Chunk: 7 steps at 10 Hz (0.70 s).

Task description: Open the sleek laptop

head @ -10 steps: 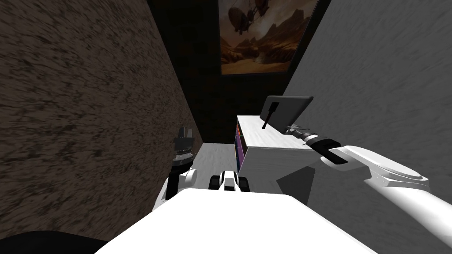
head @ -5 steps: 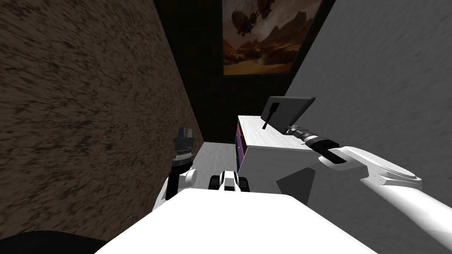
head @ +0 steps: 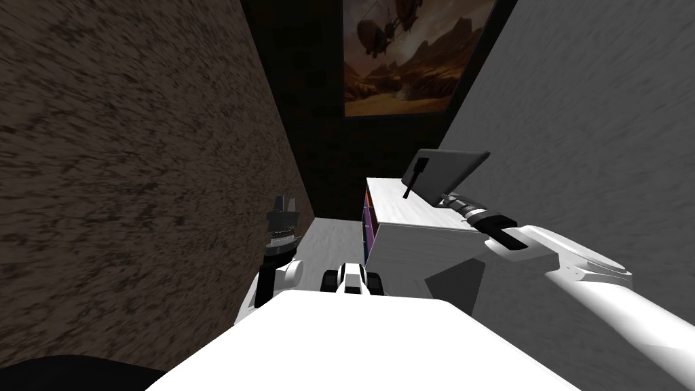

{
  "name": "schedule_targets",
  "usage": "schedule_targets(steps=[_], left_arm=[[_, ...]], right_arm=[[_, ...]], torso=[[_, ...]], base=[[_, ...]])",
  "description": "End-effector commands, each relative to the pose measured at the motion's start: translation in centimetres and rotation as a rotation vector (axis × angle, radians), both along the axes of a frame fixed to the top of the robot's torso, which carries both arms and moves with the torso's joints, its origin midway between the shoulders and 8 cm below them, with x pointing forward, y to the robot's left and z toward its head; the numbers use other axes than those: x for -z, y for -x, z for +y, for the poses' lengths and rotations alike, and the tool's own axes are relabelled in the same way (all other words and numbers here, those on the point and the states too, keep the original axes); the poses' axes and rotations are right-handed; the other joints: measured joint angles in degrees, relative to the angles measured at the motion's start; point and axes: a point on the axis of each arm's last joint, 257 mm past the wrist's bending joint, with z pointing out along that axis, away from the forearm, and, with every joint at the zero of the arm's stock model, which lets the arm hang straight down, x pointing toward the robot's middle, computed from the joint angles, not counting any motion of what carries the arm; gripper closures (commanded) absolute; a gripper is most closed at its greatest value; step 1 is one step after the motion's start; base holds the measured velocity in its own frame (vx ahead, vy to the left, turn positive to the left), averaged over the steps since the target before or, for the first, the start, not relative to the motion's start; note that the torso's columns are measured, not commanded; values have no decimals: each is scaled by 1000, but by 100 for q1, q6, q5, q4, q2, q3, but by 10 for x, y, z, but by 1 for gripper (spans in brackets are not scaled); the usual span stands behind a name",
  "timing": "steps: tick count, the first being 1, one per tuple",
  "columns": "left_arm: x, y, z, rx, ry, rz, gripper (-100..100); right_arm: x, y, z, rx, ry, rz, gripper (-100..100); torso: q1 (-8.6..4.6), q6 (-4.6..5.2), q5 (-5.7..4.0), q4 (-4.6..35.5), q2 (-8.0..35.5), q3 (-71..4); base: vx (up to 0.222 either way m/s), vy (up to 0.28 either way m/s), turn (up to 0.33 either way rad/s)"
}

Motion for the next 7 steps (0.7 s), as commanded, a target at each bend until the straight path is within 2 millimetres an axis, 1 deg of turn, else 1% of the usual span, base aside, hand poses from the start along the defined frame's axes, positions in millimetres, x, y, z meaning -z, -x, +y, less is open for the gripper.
schedule_targets(steps=[1,2,4,6,7], left_arm=[[0,0,0,0,0,0,0],[0,0,0,0,0,0,0],[0,0,0,0,0,0,0],[0,0,0,0,0,0,0],[0,0,0,0,0,0,0]], right_arm=[[11,2,-10,27,-120,1,100],[15,2,-13,35,-161,-1,100],[22,2,-18,49,-244,-4,100],[29,2,-23,65,-327,-8,100],[17,-1,-17,45,-293,-23,100]], torso=[[3,-2,-6,-7,-3,-1],[28,-23,-9,-15,-1,2],[-12,17,-19,-20,-16,-8],[-28,18,-29,-21,-7,-1],[-31,18,-34,-24,-8,-1]], base=[[-31,-64,8],[-45,-49,92],[-39,-25,58],[-33,-34,44],[-14,-11,23]])
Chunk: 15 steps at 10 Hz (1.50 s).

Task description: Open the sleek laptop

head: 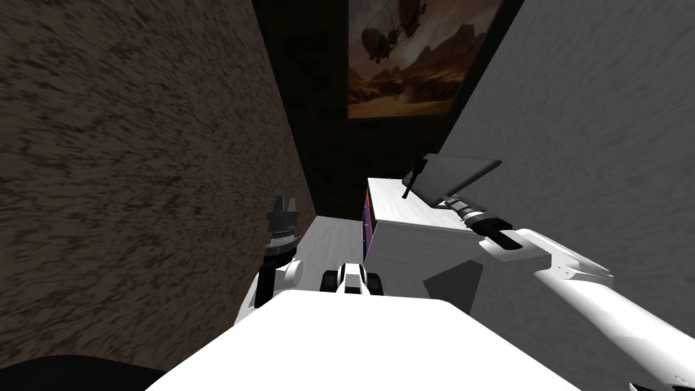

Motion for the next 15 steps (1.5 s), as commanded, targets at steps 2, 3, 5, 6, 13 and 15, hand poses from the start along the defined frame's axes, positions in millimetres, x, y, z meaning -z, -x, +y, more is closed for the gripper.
schedule_targets(steps=[2,3,5,6,13,15], left_arm=[[0,0,0,0,0,0,0],[0,0,0,0,0,0,0],[0,0,0,0,0,0,0],[0,0,0,0,0,0,0],[0,0,0,0,0,0,0],[0,0,0,0,0,0,0]], right_arm=[[20,-3,30,-16,-85,7,100],[13,-5,40,-37,-83,-6,100],[20,-7,60,-55,-124,-5,100],[26,-7,80,-74,-165,-3,100],[9,-5,140,-141,-279,-14,-100],[-10,-4,144,-151,-276,-13,-100]], torso=[[31,-8,20,8,-2,-1],[18,6,11,2,4,3],[25,-12,5,-10,-8,-4],[37,-22,15,-4,-3,-4],[70,-32,39,9,3,-2],[56,-23,44,24,8,1]], base=[[56,-87,-176],[60,-68,-100],[55,-64,-114],[39,-82,-152],[56,-60,-117],[0,19,-56]])
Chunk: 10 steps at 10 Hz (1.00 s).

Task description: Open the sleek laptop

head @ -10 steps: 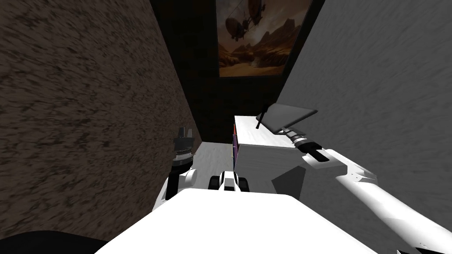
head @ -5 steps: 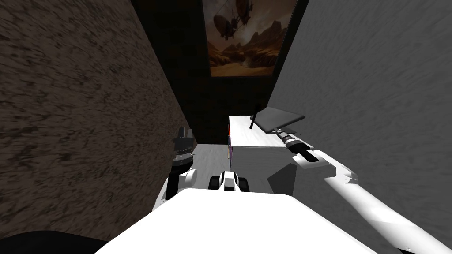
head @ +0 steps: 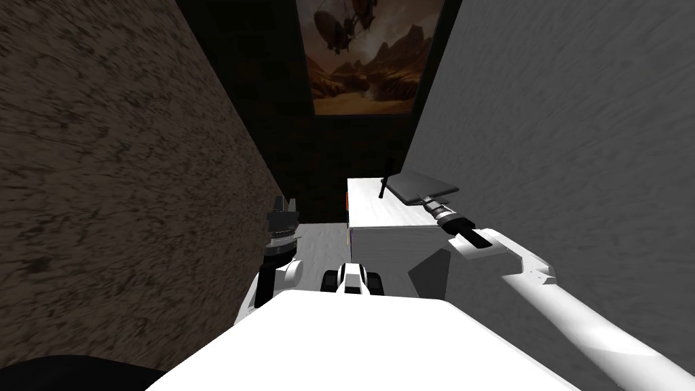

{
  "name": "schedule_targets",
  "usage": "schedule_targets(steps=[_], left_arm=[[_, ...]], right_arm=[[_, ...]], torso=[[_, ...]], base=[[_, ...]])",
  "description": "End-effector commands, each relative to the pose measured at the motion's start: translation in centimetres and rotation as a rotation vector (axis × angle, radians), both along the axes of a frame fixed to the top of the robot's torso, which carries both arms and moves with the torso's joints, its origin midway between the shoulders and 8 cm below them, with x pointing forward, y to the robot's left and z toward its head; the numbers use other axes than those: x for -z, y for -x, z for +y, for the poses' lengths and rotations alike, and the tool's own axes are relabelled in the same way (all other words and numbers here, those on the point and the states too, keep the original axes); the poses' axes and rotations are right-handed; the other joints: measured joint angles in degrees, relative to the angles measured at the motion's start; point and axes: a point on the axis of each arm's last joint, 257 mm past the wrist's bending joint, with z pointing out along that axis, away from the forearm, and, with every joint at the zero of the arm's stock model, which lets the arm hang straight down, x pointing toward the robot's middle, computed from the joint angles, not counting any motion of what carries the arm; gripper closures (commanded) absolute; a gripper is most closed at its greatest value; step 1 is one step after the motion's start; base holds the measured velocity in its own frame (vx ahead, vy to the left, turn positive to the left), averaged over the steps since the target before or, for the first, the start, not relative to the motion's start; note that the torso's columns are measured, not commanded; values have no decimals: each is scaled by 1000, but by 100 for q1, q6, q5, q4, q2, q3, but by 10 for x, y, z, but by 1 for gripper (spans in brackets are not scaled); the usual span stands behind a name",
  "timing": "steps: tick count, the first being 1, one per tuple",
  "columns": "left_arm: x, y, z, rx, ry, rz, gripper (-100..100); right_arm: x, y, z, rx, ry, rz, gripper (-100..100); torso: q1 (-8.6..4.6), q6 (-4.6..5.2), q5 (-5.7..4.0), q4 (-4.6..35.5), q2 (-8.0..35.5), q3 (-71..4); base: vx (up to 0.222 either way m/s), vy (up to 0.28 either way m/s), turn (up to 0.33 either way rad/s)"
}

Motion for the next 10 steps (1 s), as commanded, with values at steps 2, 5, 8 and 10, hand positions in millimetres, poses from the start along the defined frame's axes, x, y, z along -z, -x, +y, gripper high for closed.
schedule_targets(steps=[2,5,8,10], left_arm=[[0,0,0,0,0,0,0],[0,0,0,0,0,0,0],[0,0,0,0,0,0,0],[0,0,0,0,0,0,0]], right_arm=[[-31,3,8,-14,6,7,-100],[-33,3,11,-16,7,7,0],[-33,3,11,-16,7,7,0],[-33,3,11,-16,7,7,0]], torso=[[26,-7,15,13,20,12],[18,-5,11,12,18,12],[20,-5,12,12,17,10],[22,-5,13,13,18,11]], base=[[0,14,-39],[0,7,-18],[0,0,0],[0,0,0]])
